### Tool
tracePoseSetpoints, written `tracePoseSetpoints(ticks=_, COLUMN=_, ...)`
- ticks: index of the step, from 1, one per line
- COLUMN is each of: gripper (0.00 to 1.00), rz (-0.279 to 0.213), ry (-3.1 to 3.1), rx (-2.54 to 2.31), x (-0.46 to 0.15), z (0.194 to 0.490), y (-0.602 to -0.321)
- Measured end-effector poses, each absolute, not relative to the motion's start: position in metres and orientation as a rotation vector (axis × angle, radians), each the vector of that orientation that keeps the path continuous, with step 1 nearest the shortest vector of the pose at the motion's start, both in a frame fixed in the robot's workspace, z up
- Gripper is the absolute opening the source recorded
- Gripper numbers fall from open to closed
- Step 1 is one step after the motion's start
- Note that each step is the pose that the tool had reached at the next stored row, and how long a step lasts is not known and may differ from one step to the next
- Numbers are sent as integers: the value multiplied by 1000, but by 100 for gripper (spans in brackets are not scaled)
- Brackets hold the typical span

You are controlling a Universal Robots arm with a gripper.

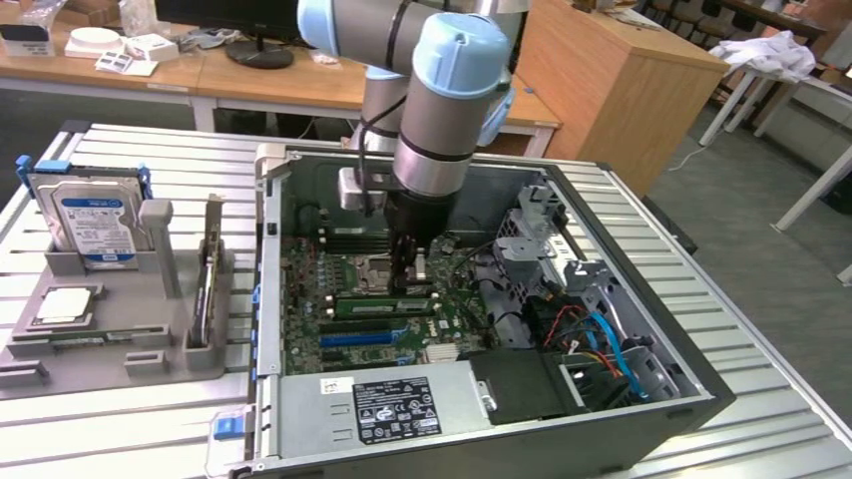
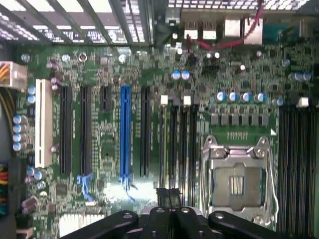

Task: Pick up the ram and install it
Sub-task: 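Press down the ram until it locks into place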

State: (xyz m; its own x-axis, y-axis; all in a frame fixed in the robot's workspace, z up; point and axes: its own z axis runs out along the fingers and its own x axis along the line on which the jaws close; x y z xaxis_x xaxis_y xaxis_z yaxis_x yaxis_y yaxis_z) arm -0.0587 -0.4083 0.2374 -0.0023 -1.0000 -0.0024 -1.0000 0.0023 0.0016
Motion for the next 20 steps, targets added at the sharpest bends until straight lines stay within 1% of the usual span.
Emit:
tracePoseSetpoints(ticks=11, gripper=11, rz=4, ry=2224, rx=-2219, x=-82, z=237, y=-408)
tracePoseSetpoints(ticks=20, gripper=11, rz=4, ry=2224, rx=-2219, x=-85, z=237, y=-408)
